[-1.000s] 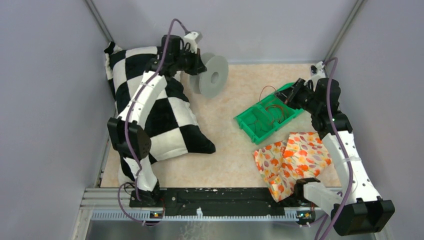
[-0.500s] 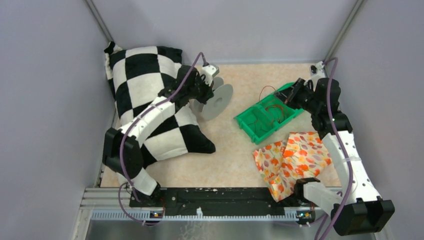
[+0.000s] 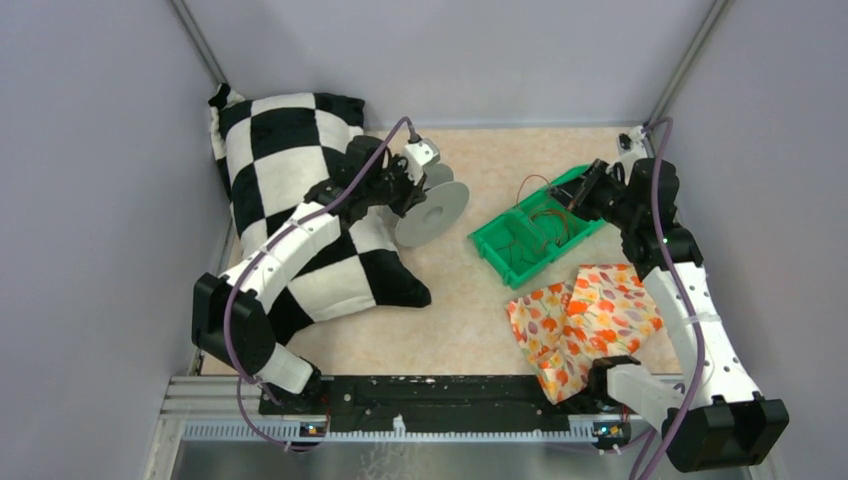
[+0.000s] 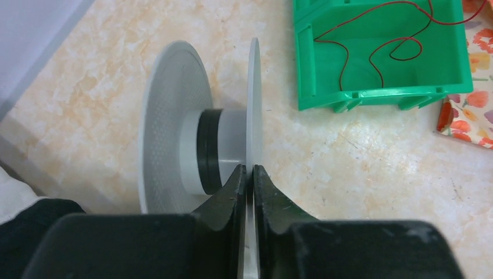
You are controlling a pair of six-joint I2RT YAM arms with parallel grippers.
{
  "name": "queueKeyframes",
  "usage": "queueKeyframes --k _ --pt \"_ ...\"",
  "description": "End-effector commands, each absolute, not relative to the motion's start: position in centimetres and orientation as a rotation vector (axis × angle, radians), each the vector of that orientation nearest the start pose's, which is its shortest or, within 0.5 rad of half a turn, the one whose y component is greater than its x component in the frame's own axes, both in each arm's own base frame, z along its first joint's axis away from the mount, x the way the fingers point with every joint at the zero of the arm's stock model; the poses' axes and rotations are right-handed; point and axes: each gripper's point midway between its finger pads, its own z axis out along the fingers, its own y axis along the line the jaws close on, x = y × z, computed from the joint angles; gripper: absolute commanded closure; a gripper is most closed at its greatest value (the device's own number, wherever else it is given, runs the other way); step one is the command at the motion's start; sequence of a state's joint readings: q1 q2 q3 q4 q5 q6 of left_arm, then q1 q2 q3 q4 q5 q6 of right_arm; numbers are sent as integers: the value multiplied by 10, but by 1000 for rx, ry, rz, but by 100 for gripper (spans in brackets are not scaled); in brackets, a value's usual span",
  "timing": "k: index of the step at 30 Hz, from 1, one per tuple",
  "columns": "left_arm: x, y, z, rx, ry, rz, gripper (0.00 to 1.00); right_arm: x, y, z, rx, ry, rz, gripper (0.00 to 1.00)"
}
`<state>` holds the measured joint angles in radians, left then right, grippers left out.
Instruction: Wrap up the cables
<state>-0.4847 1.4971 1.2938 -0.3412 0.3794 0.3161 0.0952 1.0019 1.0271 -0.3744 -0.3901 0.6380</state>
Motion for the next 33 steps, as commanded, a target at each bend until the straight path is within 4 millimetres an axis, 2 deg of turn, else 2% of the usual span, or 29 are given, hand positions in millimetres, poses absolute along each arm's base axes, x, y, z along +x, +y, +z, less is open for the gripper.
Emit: queueKeyframes --k 1,5,8,11,14,16,18,23,28,33 --pt "376 -262 272 1025 1714 -507 79 310 120 307 242 1921 864 100" --pt "374 -262 279 1029 1702 -508 57 309 119 306 245 1922 859 100" --pt "371 -262 287 1032 1694 -518 47 309 119 307 243 1920 861 100" --pt "366 -265 301 1034 1679 -547 44 310 121 308 234 1917 868 100" --pt "364 -265 325 1009 1637 -551 43 310 124 310 216 1921 888 100" --pt "361 -264 340 983 1611 -561 36 308 131 312 177 1919 926 100" --pt "352 -268 354 987 1589 -610 31 305 142 318 134 1896 994 100" --pt "333 -275 379 937 1596 -749 29 296 186 326 21 1883 1074 100" --pt "315 -277 368 837 1721 -909 28 302 225 328 32 1848 1256 100" --pt "304 -268 361 752 1769 -986 25 315 245 323 57 1853 1326 100"
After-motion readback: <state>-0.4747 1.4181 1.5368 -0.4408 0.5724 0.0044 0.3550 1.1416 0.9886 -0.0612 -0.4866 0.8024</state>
